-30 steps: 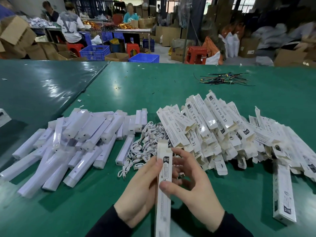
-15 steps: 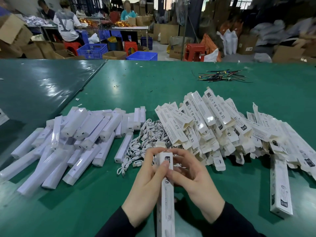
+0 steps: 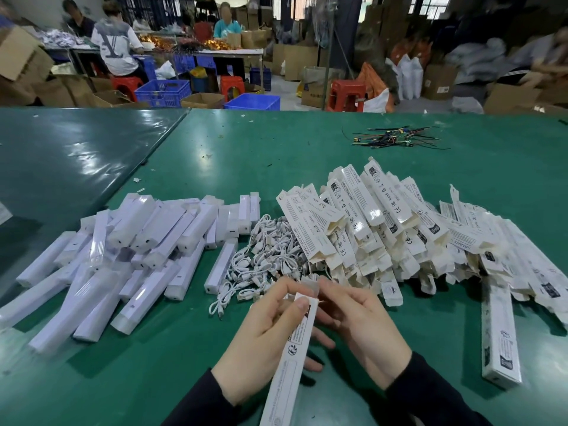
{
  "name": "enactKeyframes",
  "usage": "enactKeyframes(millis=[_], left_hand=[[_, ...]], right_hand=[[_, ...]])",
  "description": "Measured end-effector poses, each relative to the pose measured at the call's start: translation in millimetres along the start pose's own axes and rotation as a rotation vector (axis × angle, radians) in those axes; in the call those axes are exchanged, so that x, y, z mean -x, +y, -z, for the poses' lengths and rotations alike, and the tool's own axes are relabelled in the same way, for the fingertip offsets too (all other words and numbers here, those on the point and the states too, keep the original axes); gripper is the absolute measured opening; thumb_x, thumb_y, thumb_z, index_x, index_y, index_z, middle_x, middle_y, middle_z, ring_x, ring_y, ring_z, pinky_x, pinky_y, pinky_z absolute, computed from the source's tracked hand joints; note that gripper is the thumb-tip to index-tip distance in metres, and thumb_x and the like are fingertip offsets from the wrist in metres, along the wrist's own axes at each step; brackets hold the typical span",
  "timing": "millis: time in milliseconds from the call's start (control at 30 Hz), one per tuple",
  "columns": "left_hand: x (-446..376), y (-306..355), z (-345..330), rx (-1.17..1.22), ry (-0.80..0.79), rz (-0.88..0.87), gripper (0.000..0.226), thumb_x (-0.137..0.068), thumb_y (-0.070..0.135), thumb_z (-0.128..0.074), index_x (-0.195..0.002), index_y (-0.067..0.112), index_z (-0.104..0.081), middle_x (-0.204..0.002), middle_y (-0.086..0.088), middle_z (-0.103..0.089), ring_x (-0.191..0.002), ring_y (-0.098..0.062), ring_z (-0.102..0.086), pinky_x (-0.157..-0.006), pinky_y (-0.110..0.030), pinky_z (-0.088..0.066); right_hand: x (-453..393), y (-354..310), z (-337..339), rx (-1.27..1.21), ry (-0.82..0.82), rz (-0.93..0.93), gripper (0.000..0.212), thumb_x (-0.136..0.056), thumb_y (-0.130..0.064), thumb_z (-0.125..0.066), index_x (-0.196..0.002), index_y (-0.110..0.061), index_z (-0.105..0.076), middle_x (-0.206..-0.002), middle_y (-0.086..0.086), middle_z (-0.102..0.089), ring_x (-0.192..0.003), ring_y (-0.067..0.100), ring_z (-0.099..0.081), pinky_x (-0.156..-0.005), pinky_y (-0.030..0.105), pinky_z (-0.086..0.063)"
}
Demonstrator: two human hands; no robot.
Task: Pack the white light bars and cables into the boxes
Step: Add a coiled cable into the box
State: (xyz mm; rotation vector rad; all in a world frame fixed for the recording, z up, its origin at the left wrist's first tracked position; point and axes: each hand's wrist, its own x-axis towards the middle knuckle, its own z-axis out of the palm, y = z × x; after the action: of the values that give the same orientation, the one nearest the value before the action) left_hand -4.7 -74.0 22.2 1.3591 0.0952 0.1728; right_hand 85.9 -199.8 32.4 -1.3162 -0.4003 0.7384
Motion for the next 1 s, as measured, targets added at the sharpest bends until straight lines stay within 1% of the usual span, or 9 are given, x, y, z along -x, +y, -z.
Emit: enactKeyframes(millis=[100,200,367,467,567,733,833,900,1000], left_hand=[[-0.2,-1.7,2.0,-0.012,0.024,-0.026,0.005,-0.092,0.032,-0.052,-0.092,0.030,-0.048,-0.093,-0.018,-0.070,-0.081,-0.039,-0.072,-0.055,-0.049,-0.060],[0.3,-2.7,4.1,0.002,0.017,-0.019,0.016,-0.092,0.033,-0.055,-0.094,0.036,-0.040,-0.091,-0.016,-0.069,-0.077,-0.042,-0.071,-0.052,-0.047,-0.059],[0.3,-3.7,8.5,-0.012,-0.014,0.008,0.020,-0.093,0.036,-0.055,-0.102,0.035,-0.037,-0.077,-0.010,-0.066,-0.061,-0.049,-0.063,-0.046,-0.045,-0.056],[0.3,-5.0,10.4,-0.042,-0.034,-0.008,0.018,-0.095,0.037,-0.053,-0.104,0.036,-0.037,-0.070,-0.007,-0.061,-0.055,-0.039,-0.061,-0.043,-0.038,-0.054],[-0.5,-6.8,10.7,-0.063,-0.011,-0.013,0.017,-0.095,0.037,-0.052,-0.105,0.037,-0.039,-0.066,-0.013,-0.056,-0.051,-0.035,-0.057,-0.042,-0.035,-0.051],[-0.4,-6.9,8.5,-0.030,0.028,-0.032,0.015,-0.094,0.034,-0.052,-0.105,0.037,-0.041,-0.068,-0.002,-0.061,-0.040,-0.028,-0.052,-0.035,-0.027,-0.045],[-0.5,-5.7,7.4,-0.002,0.035,-0.018,0.019,-0.095,0.034,-0.052,-0.112,0.034,-0.045,-0.067,-0.021,-0.057,-0.035,-0.025,-0.049,-0.034,-0.025,-0.042],[-2.1,-2.6,7.0,0.028,0.056,0.001,0.020,-0.098,0.034,-0.055,-0.115,0.024,-0.053,-0.068,-0.035,-0.052,-0.034,-0.023,-0.048,-0.034,-0.024,-0.042],[-4.4,10.8,15.1,0.170,0.165,0.010,0.025,-0.092,0.027,-0.050,-0.104,0.018,-0.070,-0.075,-0.020,-0.063,-0.040,-0.017,-0.049,-0.036,-0.023,-0.044]], right_hand=[[1.6,-1.9,-0.4,0.000,-0.028,0.033,0.033,-0.074,-0.039,-0.075,-0.094,-0.013,-0.079,-0.086,0.011,-0.073,-0.077,0.022,-0.063,-0.067,0.025,-0.051],[1.7,-1.0,0.0,0.060,-0.002,0.020,0.034,-0.069,-0.040,-0.069,-0.097,-0.024,-0.079,-0.100,0.006,-0.076,-0.097,0.021,-0.070,-0.087,0.032,-0.051],[3.8,-1.6,-3.0,0.080,0.017,0.052,0.029,-0.074,-0.040,-0.065,-0.097,-0.029,-0.079,-0.105,-0.003,-0.076,-0.097,0.013,-0.071,-0.082,0.028,-0.052],[3.7,0.7,-3.9,0.068,-0.001,0.030,0.031,-0.074,-0.043,-0.063,-0.099,-0.031,-0.078,-0.109,-0.006,-0.074,-0.103,0.009,-0.068,-0.088,0.032,-0.048],[4.3,2.3,-4.6,0.075,-0.022,0.053,0.031,-0.076,-0.043,-0.062,-0.099,-0.031,-0.078,-0.109,-0.008,-0.074,-0.102,0.007,-0.068,-0.080,0.022,-0.049],[5.2,10.4,-3.9,0.296,0.079,0.385,0.013,-0.086,-0.023,-0.069,-0.090,-0.020,-0.081,-0.095,-0.001,-0.073,-0.091,0.013,-0.069,-0.077,0.021,-0.051],[6.3,14.2,-3.4,0.561,0.128,0.591,0.016,-0.088,-0.022,-0.065,-0.095,-0.025,-0.080,-0.090,-0.010,-0.067,-0.090,0.013,-0.066,-0.077,0.018,-0.050],[5.8,14.0,-4.6,0.558,0.086,0.575,0.020,-0.089,-0.029,-0.060,-0.098,-0.026,-0.078,-0.095,-0.011,-0.068,-0.095,0.013,-0.066,-0.078,0.019,-0.051],[-1.9,11.4,-5.8,0.354,0.110,0.407,0.019,-0.096,-0.018,-0.056,-0.103,-0.020,-0.074,-0.098,-0.007,-0.073,-0.092,0.009,-0.069,-0.075,0.021,-0.053]])
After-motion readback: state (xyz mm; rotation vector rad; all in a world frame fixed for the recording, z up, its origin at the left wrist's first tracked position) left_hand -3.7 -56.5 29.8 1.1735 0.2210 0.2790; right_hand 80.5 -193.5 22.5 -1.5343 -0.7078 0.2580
